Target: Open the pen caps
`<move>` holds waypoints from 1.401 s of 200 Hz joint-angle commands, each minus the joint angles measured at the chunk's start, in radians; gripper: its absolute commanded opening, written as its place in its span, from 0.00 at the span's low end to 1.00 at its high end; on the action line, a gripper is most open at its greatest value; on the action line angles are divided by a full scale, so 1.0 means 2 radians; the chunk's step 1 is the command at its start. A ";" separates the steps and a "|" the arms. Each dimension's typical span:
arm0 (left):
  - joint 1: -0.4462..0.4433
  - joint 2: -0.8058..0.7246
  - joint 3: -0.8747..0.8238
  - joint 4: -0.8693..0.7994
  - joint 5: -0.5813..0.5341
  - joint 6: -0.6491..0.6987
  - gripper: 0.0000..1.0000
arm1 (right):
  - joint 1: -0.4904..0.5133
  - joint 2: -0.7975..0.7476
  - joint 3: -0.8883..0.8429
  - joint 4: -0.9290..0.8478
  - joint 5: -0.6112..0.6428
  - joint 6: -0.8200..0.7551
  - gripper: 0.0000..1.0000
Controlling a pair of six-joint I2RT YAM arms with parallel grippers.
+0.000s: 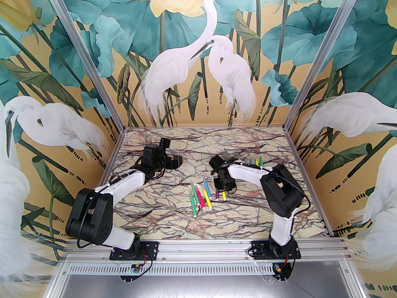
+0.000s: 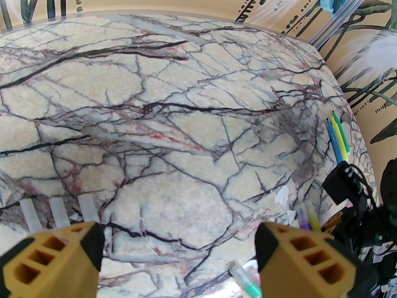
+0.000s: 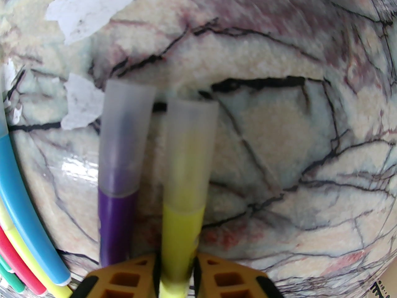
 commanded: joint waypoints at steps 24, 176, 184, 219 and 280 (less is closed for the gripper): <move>0.003 -0.012 -0.004 0.006 -0.001 -0.009 0.85 | 0.001 0.035 -0.004 0.006 0.060 0.012 0.16; -0.031 0.036 0.032 0.042 0.193 -0.070 0.77 | -0.048 -0.153 -0.091 0.154 -0.080 -0.063 0.00; -0.036 0.041 0.036 0.049 0.205 -0.076 0.77 | -0.050 -0.160 -0.096 0.164 -0.090 -0.068 0.00; -0.053 0.066 0.051 0.085 0.248 -0.113 0.74 | -0.052 -0.190 -0.123 0.217 -0.140 -0.094 0.00; -0.080 0.092 0.080 0.089 0.276 -0.136 0.73 | -0.052 -0.227 -0.149 0.278 -0.181 -0.116 0.00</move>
